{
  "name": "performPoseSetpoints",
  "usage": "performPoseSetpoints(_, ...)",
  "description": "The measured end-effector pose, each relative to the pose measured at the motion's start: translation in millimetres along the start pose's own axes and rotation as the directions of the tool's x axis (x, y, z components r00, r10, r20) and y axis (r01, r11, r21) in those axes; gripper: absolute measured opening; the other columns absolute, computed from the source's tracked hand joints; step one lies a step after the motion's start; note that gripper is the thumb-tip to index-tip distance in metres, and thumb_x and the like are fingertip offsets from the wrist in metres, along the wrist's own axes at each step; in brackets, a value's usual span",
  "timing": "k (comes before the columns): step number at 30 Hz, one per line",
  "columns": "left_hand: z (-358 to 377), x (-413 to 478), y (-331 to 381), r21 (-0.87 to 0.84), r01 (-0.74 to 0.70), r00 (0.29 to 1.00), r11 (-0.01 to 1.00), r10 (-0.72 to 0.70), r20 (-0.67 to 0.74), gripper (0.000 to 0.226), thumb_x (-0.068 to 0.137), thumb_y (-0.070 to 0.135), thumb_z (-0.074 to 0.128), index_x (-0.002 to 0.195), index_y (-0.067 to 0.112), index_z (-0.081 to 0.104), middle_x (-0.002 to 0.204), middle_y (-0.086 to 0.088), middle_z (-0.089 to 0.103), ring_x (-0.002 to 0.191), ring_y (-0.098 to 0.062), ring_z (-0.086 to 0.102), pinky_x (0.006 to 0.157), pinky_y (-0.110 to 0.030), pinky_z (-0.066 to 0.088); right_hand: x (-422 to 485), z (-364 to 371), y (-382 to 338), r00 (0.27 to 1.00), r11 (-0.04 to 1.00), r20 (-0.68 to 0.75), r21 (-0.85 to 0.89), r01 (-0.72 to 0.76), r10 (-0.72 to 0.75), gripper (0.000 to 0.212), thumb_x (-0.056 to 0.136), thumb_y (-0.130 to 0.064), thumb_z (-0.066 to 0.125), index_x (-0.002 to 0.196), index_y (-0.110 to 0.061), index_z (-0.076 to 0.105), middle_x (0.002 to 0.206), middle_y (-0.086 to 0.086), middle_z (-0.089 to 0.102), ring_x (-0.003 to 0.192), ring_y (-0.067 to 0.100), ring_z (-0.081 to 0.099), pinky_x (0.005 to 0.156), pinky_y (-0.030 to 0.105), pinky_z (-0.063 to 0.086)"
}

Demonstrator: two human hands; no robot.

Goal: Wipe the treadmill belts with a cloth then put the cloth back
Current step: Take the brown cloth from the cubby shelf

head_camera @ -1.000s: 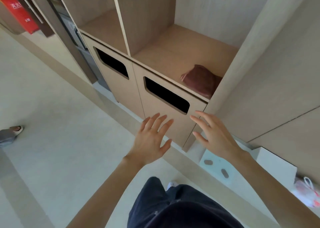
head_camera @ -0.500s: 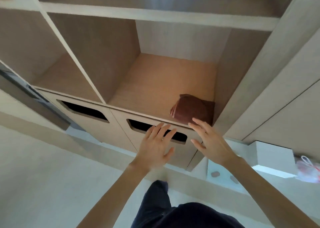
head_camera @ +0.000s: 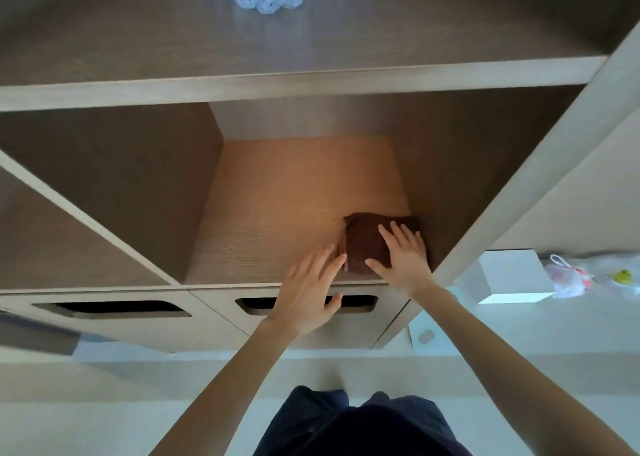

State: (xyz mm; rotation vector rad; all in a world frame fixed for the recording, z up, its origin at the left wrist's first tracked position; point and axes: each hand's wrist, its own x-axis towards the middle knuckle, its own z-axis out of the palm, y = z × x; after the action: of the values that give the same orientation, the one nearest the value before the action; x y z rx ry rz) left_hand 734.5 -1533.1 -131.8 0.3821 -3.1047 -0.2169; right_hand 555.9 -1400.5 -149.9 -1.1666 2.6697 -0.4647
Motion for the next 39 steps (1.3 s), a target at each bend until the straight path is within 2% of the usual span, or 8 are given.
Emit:
performPoseSetpoints(6, 4, 13, -22, -0.033, -0.042, 0.999, 0.999, 0.041, -0.004, 0.064, 0.093, 0.050, 0.035, 0.149, 0.024, 0.015, 0.156, -0.002, 0.015, 0.140, -0.025, 0.019, 0.111, -0.041, 0.025, -6, 4, -8, 0.995, 0.998, -0.088, 0.050, 0.049, -0.044, 0.073, 0.084, -0.044, 0.064, 0.145, -0.017, 0.034, 0.152, 0.004, 0.033, 0.143, 0.021, 0.022, 0.117, 0.036, 0.004)
performPoseSetpoints(12, 9, 13, -45, -0.049, -0.073, 0.997, 0.996, 0.072, -0.027, 0.068, 0.092, 0.056, 0.033, 0.149, 0.021, 0.020, 0.156, -0.002, 0.019, 0.142, -0.022, 0.018, 0.113, -0.039, 0.022, -23, 14, -24, 0.952, 0.942, -0.091, 0.145, 0.303, -0.292, 0.079, 0.077, -0.042, 0.073, 0.142, -0.011, 0.039, 0.147, 0.004, 0.041, 0.141, 0.023, 0.029, 0.117, 0.036, 0.003)
performPoseSetpoints(15, 14, 13, -51, -0.035, -0.104, 0.994, 0.994, 0.103, -0.026, 0.068, 0.091, 0.060, 0.027, 0.148, 0.022, 0.024, 0.156, 0.000, 0.019, 0.143, -0.019, 0.016, 0.114, -0.037, 0.015, -22, 15, -20, 0.974, 0.973, -0.150, 0.136, 0.189, -0.168, 0.088, 0.071, -0.047, 0.077, 0.141, -0.009, 0.040, 0.148, 0.008, 0.038, 0.142, 0.027, 0.024, 0.117, 0.043, 0.001)
performPoseSetpoints(18, 17, 13, -54, -0.078, -0.097, 0.995, 0.992, 0.094, -0.040, 0.067, 0.091, 0.060, 0.029, 0.147, 0.023, 0.026, 0.156, 0.002, 0.021, 0.144, -0.017, 0.014, 0.114, -0.033, 0.007, -19, 18, -23, 0.994, 0.966, -0.098, 0.249, 0.070, -0.046, 0.091, 0.071, -0.047, 0.077, 0.143, -0.008, 0.036, 0.153, 0.005, 0.029, 0.145, 0.022, 0.012, 0.117, 0.034, -0.001)
performPoseSetpoints(24, 15, 8, -62, -0.132, -0.125, 0.984, 0.983, 0.107, -0.140, 0.060, 0.092, 0.048, 0.045, 0.139, 0.011, 0.044, 0.150, -0.003, 0.034, 0.140, -0.020, 0.026, 0.114, -0.040, 0.026, 8, 5, -20, 0.989, 0.927, -0.012, 0.347, 0.142, -0.147, 0.074, 0.080, -0.034, 0.071, 0.141, -0.010, 0.039, 0.150, 0.008, 0.034, 0.144, 0.012, 0.008, 0.114, 0.021, -0.007)
performPoseSetpoints(30, 17, 7, -63, -0.192, -0.128, 0.968, 0.973, 0.081, -0.237, 0.051, 0.075, 0.020, 0.075, 0.121, 0.005, 0.062, 0.128, -0.010, 0.058, 0.121, -0.027, 0.053, 0.093, -0.046, 0.049, 6, 25, -61, 0.984, 0.916, -0.179, 0.391, 0.091, -0.021, 0.061, 0.084, -0.040, 0.067, 0.136, -0.012, 0.050, 0.146, 0.010, 0.042, 0.144, 0.024, 0.018, 0.118, 0.047, 0.012)
performPoseSetpoints(34, 23, 3, -64, -0.241, -0.132, 0.964, 0.962, 0.069, -0.255, 0.051, 0.077, 0.019, 0.074, 0.124, 0.006, 0.060, 0.130, -0.012, 0.056, 0.120, -0.029, 0.053, 0.095, -0.047, 0.048, 11, 31, -83, 0.982, 0.972, -0.188, 0.233, 0.012, 0.033, 0.085, 0.071, -0.078, 0.041, 0.136, -0.024, 0.050, 0.147, 0.004, 0.042, 0.142, 0.027, 0.023, 0.111, 0.048, 0.019)
performPoseSetpoints(39, 23, -7, -80, -0.179, -0.158, 0.963, 0.971, 0.111, -0.247, 0.050, 0.082, 0.025, 0.070, 0.129, 0.014, 0.057, 0.136, -0.006, 0.053, 0.129, -0.026, 0.046, 0.106, -0.052, 0.035, 9, 32, -67, 0.965, 0.995, -0.245, 0.021, 0.100, -0.092, 0.067, 0.073, -0.065, 0.065, 0.129, -0.028, 0.057, 0.138, 0.000, 0.053, 0.135, 0.027, 0.038, 0.103, 0.049, 0.035)
